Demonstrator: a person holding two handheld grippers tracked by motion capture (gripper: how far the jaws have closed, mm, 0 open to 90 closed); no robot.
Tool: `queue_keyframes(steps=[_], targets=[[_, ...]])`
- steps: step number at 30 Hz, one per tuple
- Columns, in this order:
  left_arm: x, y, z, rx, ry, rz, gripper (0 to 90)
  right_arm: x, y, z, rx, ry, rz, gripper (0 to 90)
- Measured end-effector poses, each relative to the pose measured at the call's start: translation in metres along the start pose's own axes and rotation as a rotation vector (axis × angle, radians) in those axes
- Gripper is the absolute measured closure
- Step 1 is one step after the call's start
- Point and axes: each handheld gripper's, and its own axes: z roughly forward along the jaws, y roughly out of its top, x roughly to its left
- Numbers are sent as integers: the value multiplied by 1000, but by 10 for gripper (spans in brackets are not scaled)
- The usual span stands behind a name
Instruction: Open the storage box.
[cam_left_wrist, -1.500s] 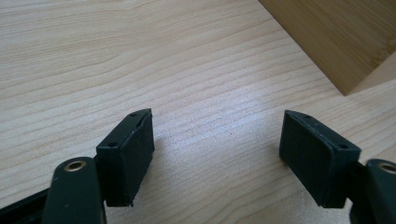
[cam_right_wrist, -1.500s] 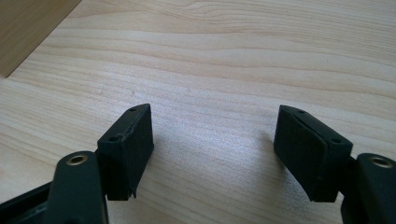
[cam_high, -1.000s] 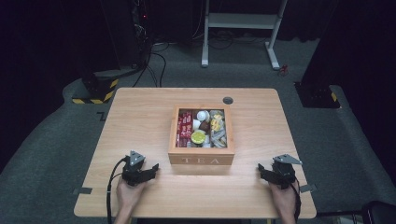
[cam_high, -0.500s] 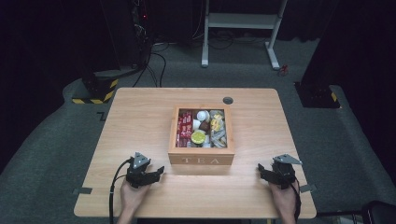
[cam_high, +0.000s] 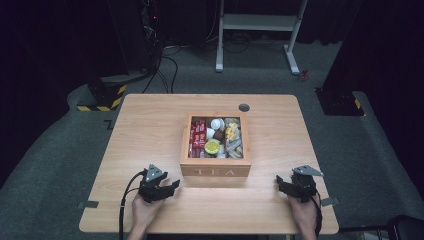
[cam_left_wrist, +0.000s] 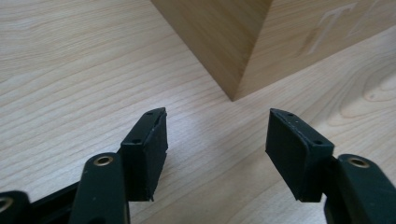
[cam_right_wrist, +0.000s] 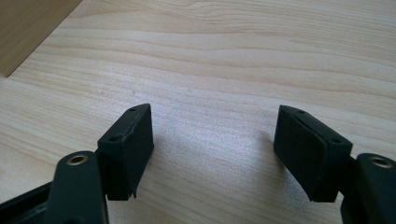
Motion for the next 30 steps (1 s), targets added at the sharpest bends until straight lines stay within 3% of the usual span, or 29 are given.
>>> queue_keyframes(steps=[6,13,22,30], targets=[[-7,3,0,5,-51,18,452,0,0,0,0,0,0,286],[-14,5,3,5,-79,37,475,0,0,0,-1,0,-2,286],[-29,9,11,20,-106,98,542,0,0,0,1,1,1,289],[-39,17,19,25,-142,118,590,0,0,0,0,1,-2,289]])
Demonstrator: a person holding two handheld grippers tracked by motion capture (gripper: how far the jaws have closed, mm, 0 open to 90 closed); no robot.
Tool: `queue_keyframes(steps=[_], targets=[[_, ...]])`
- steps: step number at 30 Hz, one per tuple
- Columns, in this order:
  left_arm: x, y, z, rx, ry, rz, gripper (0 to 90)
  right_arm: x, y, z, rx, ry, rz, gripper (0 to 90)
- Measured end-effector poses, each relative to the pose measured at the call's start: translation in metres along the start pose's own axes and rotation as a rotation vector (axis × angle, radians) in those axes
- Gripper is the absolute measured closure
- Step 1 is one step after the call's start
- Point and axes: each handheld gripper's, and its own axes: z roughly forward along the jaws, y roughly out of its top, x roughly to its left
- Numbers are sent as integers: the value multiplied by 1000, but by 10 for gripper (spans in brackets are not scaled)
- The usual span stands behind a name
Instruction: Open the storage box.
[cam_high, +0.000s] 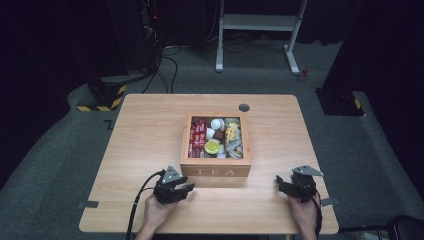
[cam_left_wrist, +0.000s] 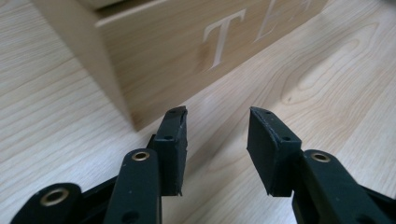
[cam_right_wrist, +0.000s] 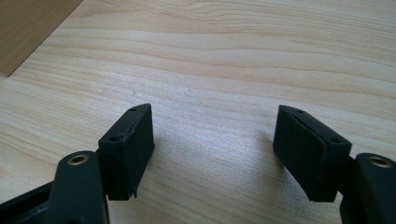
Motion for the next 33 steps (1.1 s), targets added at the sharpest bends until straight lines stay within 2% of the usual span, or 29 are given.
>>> queue_keyframes(steps=[3,5,12,16,17,20,25,33], targets=[[-2,4,3,3,17,22,611,0,0,0,0,0,0,290],[-5,6,6,1,12,11,632,0,0,0,0,0,1,290],[-8,15,14,-2,1,22,685,0,0,0,1,0,3,290],[-10,20,16,-19,1,24,730,0,0,0,1,0,3,289],[-10,21,18,-24,-2,14,743,0,0,0,0,0,1,290],[-10,25,20,-19,-1,15,780,0,0,0,0,0,1,290],[-12,33,19,-29,-3,23,827,0,0,0,1,0,3,290],[-11,41,16,-59,-7,8,898,0,0,0,0,0,1,290]])
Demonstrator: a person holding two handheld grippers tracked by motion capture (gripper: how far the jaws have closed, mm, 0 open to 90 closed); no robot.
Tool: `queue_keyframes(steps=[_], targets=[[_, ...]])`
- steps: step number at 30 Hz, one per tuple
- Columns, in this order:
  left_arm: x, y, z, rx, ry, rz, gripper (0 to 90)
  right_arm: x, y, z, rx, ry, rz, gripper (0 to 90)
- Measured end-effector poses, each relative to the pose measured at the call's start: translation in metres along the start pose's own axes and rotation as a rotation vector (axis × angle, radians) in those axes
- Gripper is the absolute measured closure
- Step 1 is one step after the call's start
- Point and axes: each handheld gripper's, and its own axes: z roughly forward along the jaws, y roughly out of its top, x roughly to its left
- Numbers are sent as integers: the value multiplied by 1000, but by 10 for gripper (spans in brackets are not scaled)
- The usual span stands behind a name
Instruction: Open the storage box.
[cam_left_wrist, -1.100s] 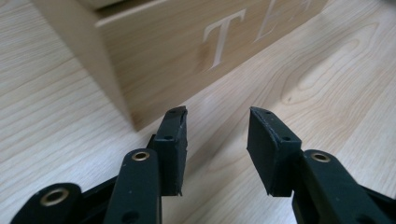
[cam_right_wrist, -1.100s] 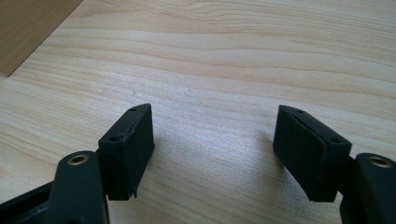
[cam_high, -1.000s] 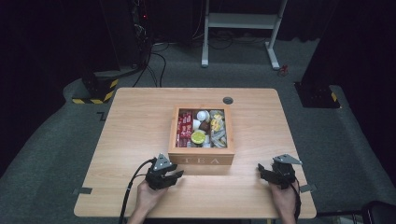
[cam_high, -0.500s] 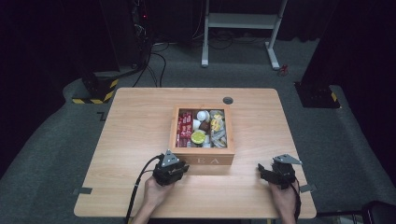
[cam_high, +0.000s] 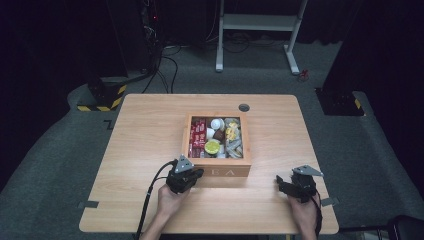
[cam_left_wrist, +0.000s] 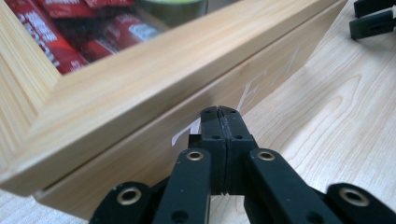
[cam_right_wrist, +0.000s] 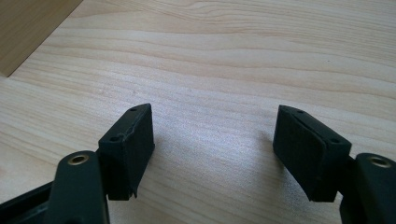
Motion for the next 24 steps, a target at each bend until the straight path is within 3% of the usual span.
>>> queue_keyframes(steps=[24], targets=[[-1,8,-7,-44,-11,-18,900,0,0,0,1,2,0,288]])
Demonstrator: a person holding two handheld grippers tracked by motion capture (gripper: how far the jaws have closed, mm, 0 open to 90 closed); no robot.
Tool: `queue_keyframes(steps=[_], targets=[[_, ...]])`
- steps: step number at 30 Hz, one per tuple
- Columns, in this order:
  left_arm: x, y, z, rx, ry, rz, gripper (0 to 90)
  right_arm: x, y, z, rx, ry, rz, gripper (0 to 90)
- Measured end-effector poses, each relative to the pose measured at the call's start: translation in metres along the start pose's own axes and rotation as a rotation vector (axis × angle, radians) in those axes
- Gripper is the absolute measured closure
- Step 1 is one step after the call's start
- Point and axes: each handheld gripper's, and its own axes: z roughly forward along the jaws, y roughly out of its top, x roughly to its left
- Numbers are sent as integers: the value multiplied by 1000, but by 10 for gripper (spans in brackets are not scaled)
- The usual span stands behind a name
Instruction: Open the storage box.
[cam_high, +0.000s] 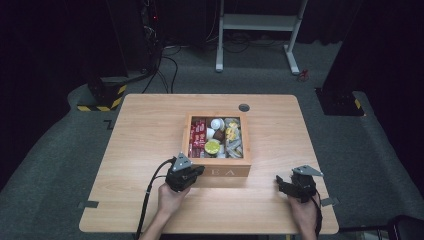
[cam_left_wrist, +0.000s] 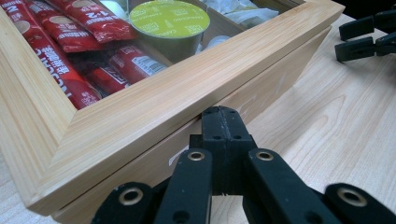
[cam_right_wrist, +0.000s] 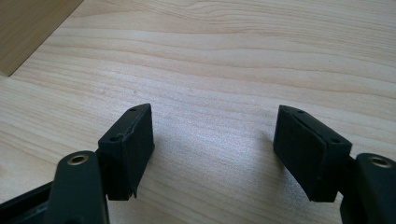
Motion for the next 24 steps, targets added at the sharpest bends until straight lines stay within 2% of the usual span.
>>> queue_keyframes(steps=[10,24], targets=[[-1,4,0,5,10,6,900,0,0,0,0,0,0,288],[0,12,-4,1,1,-3,900,0,0,0,-1,1,0,287]])
